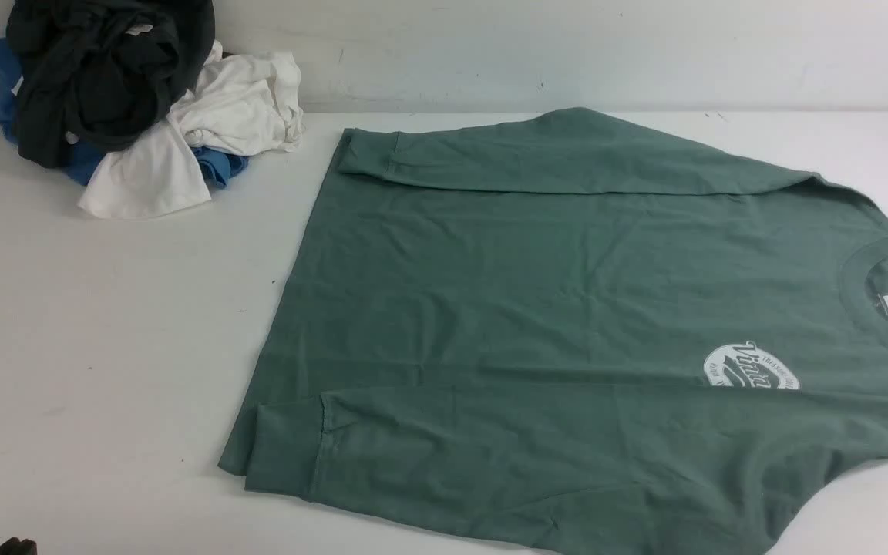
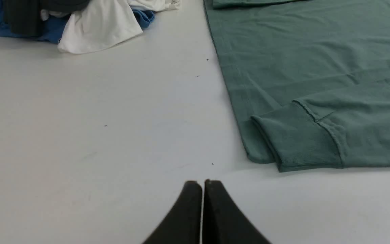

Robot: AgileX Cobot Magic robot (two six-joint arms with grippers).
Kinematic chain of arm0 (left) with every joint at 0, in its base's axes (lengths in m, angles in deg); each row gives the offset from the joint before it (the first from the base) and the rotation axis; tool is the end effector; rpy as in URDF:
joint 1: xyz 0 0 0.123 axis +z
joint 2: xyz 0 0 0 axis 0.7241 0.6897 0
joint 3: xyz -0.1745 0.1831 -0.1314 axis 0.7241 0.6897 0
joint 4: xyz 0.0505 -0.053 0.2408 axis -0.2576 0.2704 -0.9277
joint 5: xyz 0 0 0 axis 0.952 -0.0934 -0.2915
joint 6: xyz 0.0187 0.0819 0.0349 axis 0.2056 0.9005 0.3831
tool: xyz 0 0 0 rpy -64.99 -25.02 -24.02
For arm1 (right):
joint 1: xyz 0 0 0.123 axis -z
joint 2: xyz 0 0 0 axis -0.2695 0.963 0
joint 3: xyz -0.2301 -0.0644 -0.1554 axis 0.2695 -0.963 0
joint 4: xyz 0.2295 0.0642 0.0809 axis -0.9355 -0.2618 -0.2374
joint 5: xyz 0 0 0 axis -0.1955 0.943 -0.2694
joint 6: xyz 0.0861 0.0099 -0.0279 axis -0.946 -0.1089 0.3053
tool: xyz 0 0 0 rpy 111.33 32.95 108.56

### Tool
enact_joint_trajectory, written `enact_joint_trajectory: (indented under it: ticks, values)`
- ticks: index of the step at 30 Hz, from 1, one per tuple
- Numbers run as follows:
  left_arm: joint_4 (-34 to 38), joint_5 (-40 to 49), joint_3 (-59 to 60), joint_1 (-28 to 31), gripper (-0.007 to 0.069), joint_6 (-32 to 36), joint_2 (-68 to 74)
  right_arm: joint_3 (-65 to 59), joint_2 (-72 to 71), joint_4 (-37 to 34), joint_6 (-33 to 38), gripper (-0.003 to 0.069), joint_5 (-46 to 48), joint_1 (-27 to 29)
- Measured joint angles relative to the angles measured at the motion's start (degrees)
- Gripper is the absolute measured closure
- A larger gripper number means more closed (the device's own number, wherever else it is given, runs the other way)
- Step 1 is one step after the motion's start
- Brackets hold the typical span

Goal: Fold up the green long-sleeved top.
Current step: Use the left arm to clamp the cuff closest to it

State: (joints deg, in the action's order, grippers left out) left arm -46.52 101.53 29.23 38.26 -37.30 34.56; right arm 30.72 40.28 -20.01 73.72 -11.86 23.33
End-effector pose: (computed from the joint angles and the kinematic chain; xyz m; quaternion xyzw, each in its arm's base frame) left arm 0.0517 -0.0102 0.1728 0.0838 0.7977 -0.0410 0.5958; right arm 0.0527 -0.0049 0.1729 0.0573 0.8001 -0.0223 0.5967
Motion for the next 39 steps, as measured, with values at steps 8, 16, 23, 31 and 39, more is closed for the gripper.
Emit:
enact_joint_trajectory:
  ticks: [8,16,23,31,39]
  values:
    - [0.00,0.00,0.00,0.00,0.0631,0.00,0.00,0.00,0.00,0.00,0.00,0.0669,0.00,0.00]
    - [0.00,0.00,0.00,0.00,0.0631,0.00,0.00,0.00,0.00,0.00,0.00,0.0669,0.00,0.00]
    - [0.00,0.00,0.00,0.00,0.0631,0.00,0.00,0.00,0.00,0.00,0.00,0.0669,0.00,0.00]
    - [-0.06,-0.06,0.00,0.00,0.0631,0.00,0.00,0.00,0.00,0.05,0.00,0.0669,0.00,0.00]
    - [-0.88,-9.94,0.25,0.00,0.0631,0.05,0.00,-0.25,0.00,2.96,0.62,0.0669,-9.17,0.00]
